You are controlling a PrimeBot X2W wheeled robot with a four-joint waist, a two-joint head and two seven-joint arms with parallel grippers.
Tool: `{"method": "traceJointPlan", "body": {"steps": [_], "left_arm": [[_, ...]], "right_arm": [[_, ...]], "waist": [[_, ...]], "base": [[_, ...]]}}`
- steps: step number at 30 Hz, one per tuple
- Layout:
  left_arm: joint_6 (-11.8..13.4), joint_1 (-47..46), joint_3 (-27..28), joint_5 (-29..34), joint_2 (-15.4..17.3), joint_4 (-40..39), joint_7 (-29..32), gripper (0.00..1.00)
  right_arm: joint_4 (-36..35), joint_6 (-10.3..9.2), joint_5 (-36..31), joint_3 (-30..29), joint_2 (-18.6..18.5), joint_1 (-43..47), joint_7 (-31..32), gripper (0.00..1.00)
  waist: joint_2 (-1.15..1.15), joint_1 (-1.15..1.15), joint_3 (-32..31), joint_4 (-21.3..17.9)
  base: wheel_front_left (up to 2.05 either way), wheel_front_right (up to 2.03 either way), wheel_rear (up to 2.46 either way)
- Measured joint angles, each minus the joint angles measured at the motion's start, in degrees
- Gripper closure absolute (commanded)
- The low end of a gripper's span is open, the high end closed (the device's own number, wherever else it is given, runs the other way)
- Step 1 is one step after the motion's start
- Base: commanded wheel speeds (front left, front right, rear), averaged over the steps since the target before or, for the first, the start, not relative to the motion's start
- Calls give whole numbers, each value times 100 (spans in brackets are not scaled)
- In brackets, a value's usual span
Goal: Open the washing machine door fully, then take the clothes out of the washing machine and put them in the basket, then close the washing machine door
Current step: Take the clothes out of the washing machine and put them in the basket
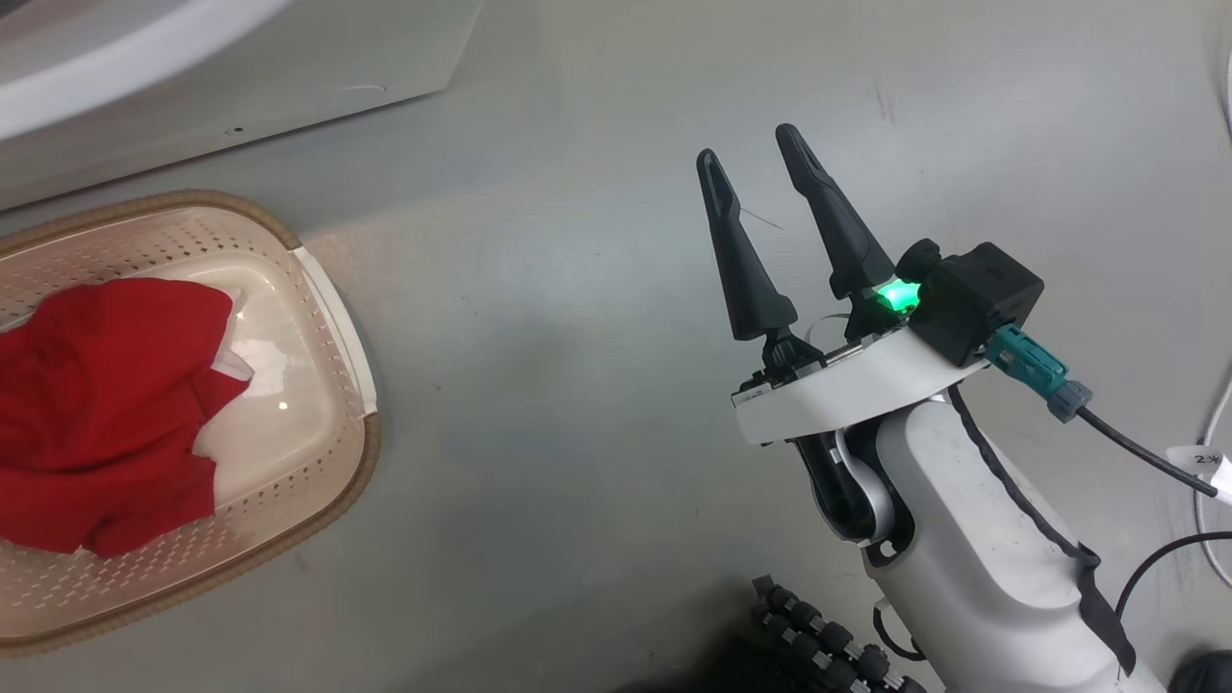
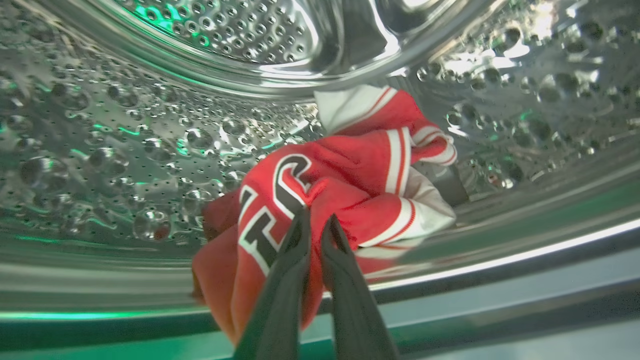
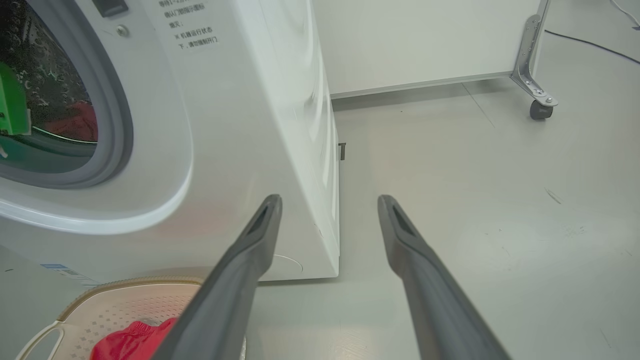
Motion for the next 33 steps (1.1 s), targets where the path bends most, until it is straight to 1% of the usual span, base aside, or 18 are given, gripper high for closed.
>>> {"method": "traceJointPlan", "body": {"steps": [4,11,17,27,28,31,33], "left_arm": [[124,49,149,-144,-178,-2,-353,100],[308,448,445,-525,-659,-143,-1220,100],[343,834,573,-743,-1053,-405,-2083,100],[431,1581,608,-844,-1595,-894,-3439,100],[435,1740,610,-844,-1686,-1004,-3667,100],[439,1953,605,-889,-1838,-1150,-3968,100],[439,2075,595,-923,-1938,-1229,-4035,100]], "right_arm": [[54,-37,-81,-63,-1,-1,0,0],[191,-37,-301,-149,-2,1,0,0],[320,-33,-448,-232,-5,11,0,0],[515,-32,-702,-456,-10,196,0,0],[555,-31,-708,-499,-10,248,0,0],[608,-31,-765,-586,-13,335,0,0],[634,-31,-801,-645,-14,401,0,0]], "waist": [[0,0,-87,75],[0,0,-289,245],[0,0,-502,422],[0,0,-929,736],[0,0,-1022,795],[0,0,-1166,885],[0,0,-1259,946]], "base": [[0,0,0],[0,0,0],[0,0,0],[0,0,0],[0,0,0],[0,0,0],[0,0,0]]}}
